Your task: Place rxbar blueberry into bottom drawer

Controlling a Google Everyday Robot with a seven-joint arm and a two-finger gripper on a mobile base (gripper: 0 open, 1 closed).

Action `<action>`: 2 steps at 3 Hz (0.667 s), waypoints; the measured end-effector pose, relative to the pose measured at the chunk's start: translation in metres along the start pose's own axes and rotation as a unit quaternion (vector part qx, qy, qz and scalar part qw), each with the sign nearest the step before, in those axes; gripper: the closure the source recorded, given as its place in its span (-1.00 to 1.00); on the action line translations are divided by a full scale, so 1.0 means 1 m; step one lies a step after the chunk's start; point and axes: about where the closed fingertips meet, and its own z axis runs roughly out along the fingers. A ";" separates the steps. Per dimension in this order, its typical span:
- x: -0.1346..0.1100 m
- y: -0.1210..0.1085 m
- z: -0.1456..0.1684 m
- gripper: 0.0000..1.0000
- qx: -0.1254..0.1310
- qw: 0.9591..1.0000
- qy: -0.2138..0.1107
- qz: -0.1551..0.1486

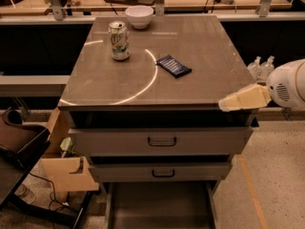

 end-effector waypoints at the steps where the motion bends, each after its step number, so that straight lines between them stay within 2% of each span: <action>1: -0.020 -0.013 -0.002 -1.00 0.027 0.999 -0.038 0.000; 2: -0.021 -0.013 -0.002 -1.00 0.028 0.999 -0.038 0.000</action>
Offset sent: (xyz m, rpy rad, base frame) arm 0.0156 -0.0035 0.0174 0.0074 -0.0875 -0.0282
